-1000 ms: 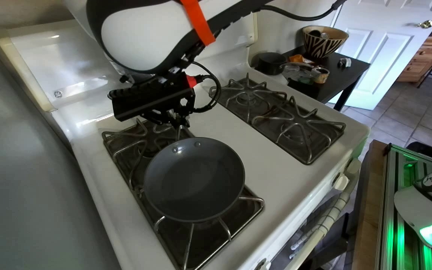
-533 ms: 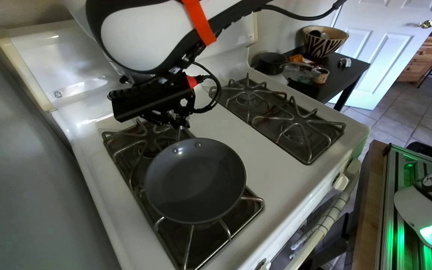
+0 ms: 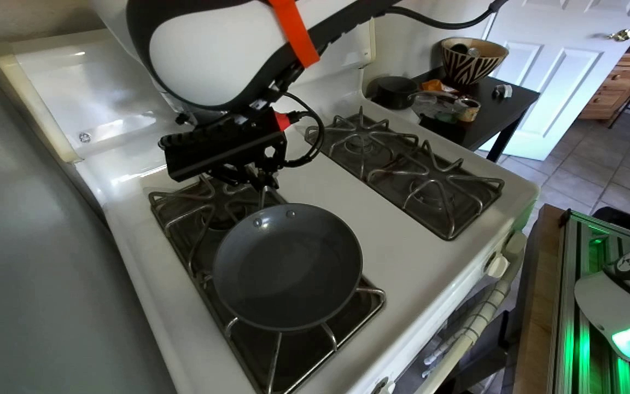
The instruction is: Move the pan forwards.
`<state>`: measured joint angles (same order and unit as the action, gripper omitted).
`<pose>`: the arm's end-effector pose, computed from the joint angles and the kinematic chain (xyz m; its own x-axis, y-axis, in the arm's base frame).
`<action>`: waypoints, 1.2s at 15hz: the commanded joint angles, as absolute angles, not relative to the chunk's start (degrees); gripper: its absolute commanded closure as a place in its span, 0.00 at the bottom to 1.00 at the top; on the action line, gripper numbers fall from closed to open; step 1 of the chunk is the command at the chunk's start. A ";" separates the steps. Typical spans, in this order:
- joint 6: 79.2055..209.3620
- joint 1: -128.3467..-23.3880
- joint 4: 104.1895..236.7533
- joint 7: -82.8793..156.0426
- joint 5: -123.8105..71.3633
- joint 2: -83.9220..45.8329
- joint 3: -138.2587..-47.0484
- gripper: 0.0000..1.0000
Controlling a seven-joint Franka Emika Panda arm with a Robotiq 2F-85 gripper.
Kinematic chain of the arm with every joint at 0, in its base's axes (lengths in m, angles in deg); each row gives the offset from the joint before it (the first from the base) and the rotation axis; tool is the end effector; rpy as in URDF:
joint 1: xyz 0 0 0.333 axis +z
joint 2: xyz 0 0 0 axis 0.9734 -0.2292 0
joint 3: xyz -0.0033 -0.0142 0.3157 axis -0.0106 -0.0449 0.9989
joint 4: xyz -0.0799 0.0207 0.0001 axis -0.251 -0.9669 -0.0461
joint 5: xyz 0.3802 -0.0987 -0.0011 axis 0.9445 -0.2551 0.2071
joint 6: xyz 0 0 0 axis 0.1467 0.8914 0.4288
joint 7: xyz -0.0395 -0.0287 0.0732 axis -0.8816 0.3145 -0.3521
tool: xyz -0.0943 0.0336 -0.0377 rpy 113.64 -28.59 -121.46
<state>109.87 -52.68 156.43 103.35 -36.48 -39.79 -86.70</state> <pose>0.6361 0.2833 0.3189 0.7561 -0.6483 0.0897 -0.6392 -0.7021 0.3139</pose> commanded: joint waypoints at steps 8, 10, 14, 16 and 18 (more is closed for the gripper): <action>112.47 -52.72 160.44 103.25 -36.85 -38.01 -85.75 0.47; 112.54 -52.71 160.82 103.18 -36.81 -37.94 -85.53 0.31; 113.20 -53.09 161.10 102.53 -36.24 -36.90 -85.10 0.01; 114.49 -53.27 161.51 102.19 -36.33 -35.64 -85.16 0.00; 115.20 -53.74 162.23 101.19 -36.00 -33.48 -84.98 0.00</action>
